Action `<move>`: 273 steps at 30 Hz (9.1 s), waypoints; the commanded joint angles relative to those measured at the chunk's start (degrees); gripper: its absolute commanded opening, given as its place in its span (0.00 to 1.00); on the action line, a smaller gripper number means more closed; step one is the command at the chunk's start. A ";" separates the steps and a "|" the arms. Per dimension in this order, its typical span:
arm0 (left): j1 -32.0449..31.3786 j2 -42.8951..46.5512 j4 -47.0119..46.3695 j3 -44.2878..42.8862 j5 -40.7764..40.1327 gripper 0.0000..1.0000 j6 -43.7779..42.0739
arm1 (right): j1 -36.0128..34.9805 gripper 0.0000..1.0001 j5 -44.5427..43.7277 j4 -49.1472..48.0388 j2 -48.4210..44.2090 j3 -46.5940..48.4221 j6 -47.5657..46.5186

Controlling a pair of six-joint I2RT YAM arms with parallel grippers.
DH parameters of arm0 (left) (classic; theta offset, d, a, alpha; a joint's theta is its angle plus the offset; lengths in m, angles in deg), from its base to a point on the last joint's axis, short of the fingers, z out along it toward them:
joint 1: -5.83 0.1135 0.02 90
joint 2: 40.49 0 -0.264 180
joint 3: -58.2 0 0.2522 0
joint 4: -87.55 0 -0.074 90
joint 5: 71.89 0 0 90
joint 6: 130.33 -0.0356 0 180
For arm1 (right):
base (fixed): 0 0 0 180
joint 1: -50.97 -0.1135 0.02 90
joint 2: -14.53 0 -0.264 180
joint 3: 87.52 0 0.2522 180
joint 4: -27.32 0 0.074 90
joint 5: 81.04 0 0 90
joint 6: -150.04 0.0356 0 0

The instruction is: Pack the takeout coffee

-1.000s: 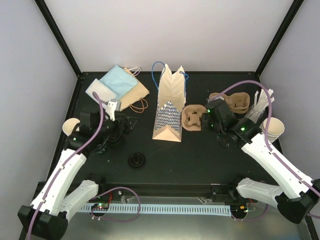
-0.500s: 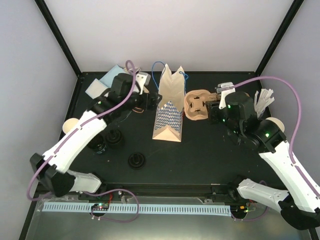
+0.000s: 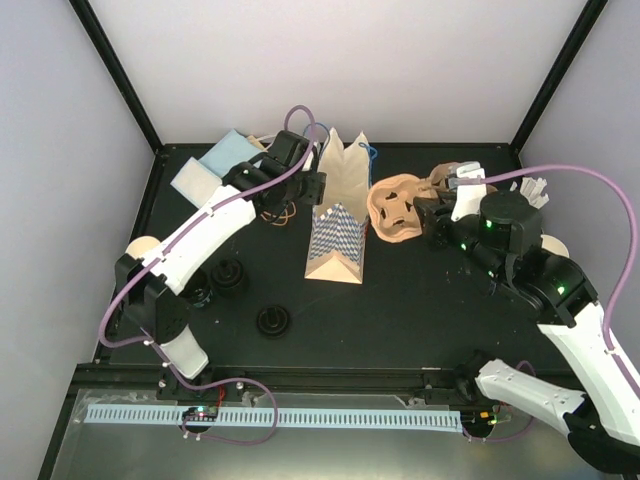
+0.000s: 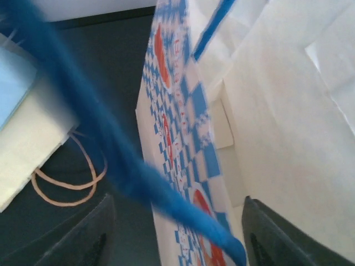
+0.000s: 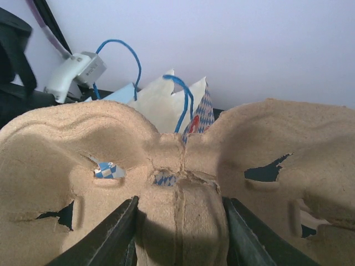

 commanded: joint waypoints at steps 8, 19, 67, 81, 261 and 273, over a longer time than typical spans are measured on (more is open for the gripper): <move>-0.25 -0.30 4.81 -3.55 -2.26 0.02 -5.54 | 0.24 0.42 5.99 -2.31 -0.44 0.48 -1.64; -0.37 9.36 -0.47 2.21 5.84 0.01 -17.40 | 0.26 0.42 12.14 -2.05 -0.35 4.18 -1.46; -2.33 21.24 -12.21 16.03 16.57 0.02 -27.88 | 0.23 0.39 44.16 -15.30 4.61 -0.51 5.90; -2.44 23.14 -12.82 16.28 19.37 0.02 -27.68 | 0.18 0.38 46.31 -17.31 5.40 -5.88 6.50; -14.44 27.49 -6.90 20.15 22.12 0.02 -32.08 | -24.97 0.01 0.98 -12.78 28.05 -24.66 -47.78; -14.55 27.57 -7.76 20.86 27.35 0.02 -29.77 | -24.89 0.01 -4.35 -15.45 35.27 -23.72 -45.29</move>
